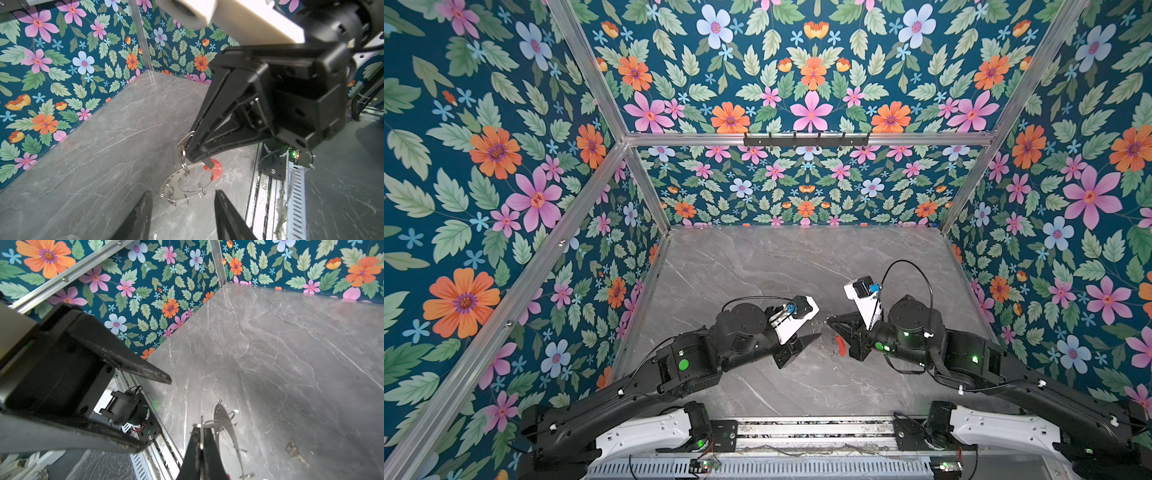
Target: Remove the keys from the keyring
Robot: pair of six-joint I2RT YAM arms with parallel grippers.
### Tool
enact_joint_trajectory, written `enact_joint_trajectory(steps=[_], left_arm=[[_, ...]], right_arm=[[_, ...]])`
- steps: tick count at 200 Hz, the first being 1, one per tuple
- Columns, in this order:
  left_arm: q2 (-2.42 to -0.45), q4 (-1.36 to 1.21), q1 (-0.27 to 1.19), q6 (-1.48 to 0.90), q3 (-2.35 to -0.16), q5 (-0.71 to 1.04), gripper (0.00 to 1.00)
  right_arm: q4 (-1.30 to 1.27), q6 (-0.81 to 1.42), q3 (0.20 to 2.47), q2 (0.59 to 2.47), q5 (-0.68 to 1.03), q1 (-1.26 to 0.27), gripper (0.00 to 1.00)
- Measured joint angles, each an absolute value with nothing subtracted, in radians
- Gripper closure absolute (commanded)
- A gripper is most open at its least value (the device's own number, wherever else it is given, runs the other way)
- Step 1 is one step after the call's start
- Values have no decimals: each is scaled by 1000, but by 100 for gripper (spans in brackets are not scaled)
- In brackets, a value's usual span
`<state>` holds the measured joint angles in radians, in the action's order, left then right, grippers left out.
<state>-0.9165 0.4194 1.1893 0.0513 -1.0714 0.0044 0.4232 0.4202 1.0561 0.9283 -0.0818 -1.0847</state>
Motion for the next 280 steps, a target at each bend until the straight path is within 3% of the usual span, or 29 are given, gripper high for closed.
enact_joint_trajectory(steps=[93,198,280], left_arm=[[-973,375,1189,59,-1053,-7,54],[-990,375,1191,78,-1056,-12,77],[-989,390,1188,78,-1059,-52,80]], right_arm=[[374,528,1043,940,-99,-1094,100],[388,519,1072,953,-144,-1147,100],[363,520,1082,949,-114,-1161,100]])
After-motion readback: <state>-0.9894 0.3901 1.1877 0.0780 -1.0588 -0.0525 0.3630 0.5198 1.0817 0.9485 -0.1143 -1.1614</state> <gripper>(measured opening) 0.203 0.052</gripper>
